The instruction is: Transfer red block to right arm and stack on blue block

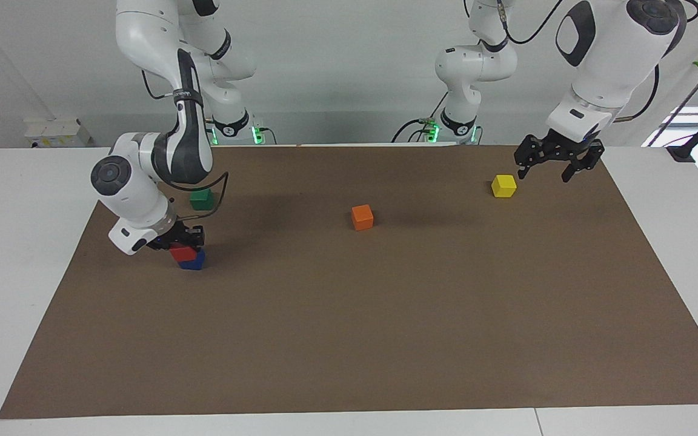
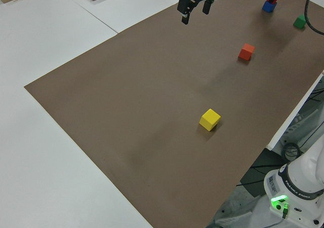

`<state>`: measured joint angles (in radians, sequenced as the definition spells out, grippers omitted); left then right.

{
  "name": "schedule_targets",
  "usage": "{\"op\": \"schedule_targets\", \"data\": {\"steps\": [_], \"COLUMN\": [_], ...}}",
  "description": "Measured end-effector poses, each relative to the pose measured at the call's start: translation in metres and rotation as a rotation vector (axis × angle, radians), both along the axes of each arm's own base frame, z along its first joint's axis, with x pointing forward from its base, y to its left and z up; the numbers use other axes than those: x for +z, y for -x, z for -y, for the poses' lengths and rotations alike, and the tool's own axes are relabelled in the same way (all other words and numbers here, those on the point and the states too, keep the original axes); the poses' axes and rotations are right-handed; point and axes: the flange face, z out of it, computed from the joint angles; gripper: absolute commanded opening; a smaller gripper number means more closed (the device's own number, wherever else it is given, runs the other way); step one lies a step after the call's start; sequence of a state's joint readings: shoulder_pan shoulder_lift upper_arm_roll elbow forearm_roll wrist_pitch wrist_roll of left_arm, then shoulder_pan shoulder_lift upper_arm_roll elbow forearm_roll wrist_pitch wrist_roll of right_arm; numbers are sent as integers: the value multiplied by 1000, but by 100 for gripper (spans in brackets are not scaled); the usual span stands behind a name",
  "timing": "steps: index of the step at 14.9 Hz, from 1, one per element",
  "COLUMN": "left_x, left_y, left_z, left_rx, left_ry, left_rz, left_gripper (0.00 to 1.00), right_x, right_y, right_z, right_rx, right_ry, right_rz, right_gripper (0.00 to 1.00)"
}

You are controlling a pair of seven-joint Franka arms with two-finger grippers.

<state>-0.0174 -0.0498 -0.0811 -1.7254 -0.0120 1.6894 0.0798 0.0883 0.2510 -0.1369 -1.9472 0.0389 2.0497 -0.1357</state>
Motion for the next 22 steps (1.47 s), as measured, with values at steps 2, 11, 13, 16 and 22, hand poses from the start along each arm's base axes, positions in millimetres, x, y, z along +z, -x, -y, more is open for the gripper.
{"op": "schedule_targets", "data": {"steps": [2,11,13,16,22], "left_x": [4,15,14,14,14], "left_y": [0,2,3,3,3], "left_z": [-2,-4,-4,-4,-2], "left_rx": [4,6,6,6,2], "left_ry": [0,0,-1,-1,-1], "left_rz": [0,-8,-12,-12,-14], "left_gripper": [100,100,100,100,100], "right_x": [0,23,52,106,203], "right_y": [0,-9,-15,-22,-9], "right_z": [0,2,3,12,24], "right_rx": [0,-2,-3,-15,-18], "right_ry": [0,1,1,1,-12], "right_rz": [0,57,113,213,170], "right_gripper": [100,100,100,100,100]}}
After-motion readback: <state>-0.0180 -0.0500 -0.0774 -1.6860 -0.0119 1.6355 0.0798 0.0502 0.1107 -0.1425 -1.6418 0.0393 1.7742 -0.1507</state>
